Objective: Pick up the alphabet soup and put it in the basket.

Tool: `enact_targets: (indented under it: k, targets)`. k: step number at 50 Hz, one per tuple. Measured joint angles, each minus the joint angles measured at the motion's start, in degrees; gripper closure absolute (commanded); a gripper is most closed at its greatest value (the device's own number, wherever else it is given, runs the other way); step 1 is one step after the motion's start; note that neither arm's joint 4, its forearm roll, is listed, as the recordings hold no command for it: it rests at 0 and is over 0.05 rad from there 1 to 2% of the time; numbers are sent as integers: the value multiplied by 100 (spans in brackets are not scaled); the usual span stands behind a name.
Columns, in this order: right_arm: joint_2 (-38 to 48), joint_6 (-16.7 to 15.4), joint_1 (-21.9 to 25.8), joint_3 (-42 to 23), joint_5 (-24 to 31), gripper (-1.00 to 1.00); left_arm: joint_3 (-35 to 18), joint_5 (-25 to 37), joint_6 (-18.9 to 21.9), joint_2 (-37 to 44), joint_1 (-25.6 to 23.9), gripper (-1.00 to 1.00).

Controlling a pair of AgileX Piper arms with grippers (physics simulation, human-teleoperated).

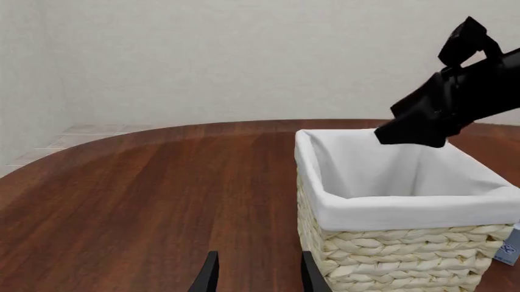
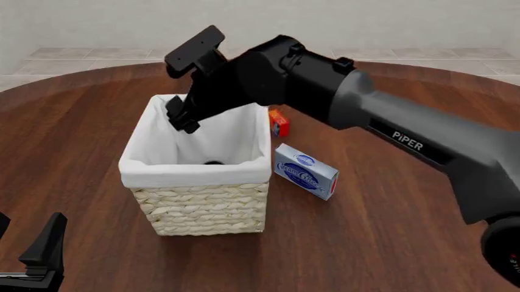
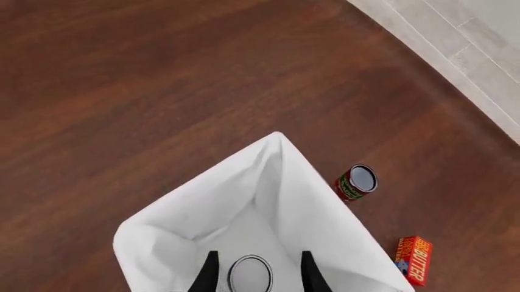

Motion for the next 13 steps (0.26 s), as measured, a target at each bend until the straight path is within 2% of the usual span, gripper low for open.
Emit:
enact_targets:
  k: [13]
  targets:
    - [-244,-54,7,-130,23,-100,0,0,0,0,0,-100]
